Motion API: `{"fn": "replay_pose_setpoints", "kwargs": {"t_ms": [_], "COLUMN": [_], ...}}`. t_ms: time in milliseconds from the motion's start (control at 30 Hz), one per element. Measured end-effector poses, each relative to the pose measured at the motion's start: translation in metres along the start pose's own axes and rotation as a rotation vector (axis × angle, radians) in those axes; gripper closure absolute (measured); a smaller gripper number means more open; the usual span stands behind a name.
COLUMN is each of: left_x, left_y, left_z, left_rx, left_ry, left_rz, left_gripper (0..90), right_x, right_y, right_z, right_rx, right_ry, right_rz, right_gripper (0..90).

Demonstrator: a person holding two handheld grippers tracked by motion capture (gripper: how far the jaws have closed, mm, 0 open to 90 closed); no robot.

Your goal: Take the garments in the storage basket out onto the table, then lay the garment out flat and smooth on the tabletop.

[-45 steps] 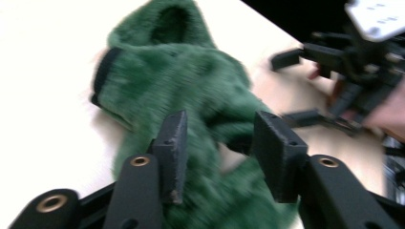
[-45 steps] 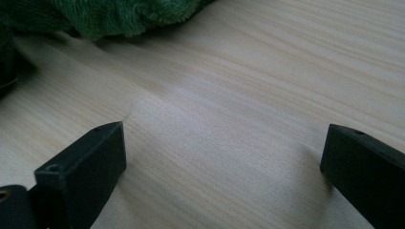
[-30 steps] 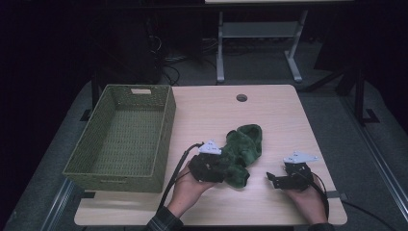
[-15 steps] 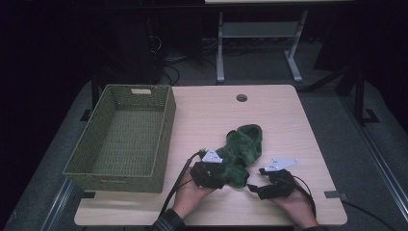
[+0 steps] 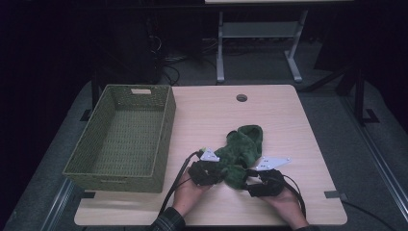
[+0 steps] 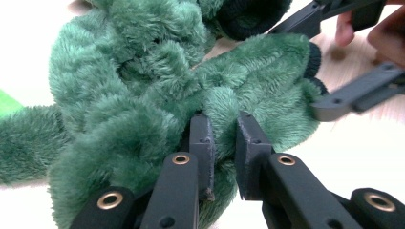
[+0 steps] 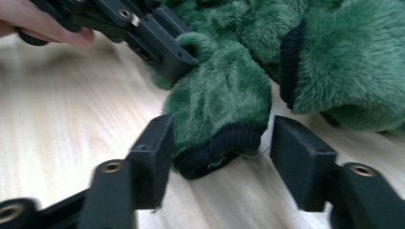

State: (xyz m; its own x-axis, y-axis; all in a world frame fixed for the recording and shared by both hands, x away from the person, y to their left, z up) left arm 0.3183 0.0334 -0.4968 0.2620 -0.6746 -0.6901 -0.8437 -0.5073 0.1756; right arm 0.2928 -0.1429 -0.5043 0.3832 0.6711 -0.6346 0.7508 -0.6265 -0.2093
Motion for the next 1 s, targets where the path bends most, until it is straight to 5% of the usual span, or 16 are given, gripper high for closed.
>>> {"fn": "replay_pose_setpoints", "kwargs": {"t_ms": [167,267,667,1000], "left_x": [-0.004,-0.012,-0.048,-0.062], "left_y": [0.001,0.003,0.0,-0.012], "left_z": [-0.003,-0.008,-0.018,-0.006], "left_rx": [-0.011,-0.025,-0.005,-0.032], "left_ry": [0.024,0.055,0.114,0.099], "left_rz": [0.017,0.041,0.018,-0.002], "left_gripper": [79.7,79.8,80.8,81.3], "right_x": [0.001,-0.004,-0.03,-0.059], "right_y": [0.001,0.001,0.013,0.037], "right_z": [-0.001,-0.002,0.002,0.012], "right_rx": [-0.014,-0.043,-0.051,0.002], "right_ry": [-0.005,-0.002,0.028,0.038], "right_rz": [0.001,0.04,0.087,0.144], "right_gripper": [68.0,76.0,78.2,78.0]}}
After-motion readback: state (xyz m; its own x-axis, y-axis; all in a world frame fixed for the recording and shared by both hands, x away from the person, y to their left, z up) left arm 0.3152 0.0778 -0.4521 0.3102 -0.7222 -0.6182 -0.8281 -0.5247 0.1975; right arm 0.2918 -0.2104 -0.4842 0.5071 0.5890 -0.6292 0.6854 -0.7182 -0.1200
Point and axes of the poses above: each handheld gripper's, and its own axes: x roughly forward along the jaws, z roughly out of its underside, y roughly to its right, the point moved 5 cm from there along x, roughly forward along the jaws, and after that the axes turned 2 degrees about x, right-handed, at the moved point
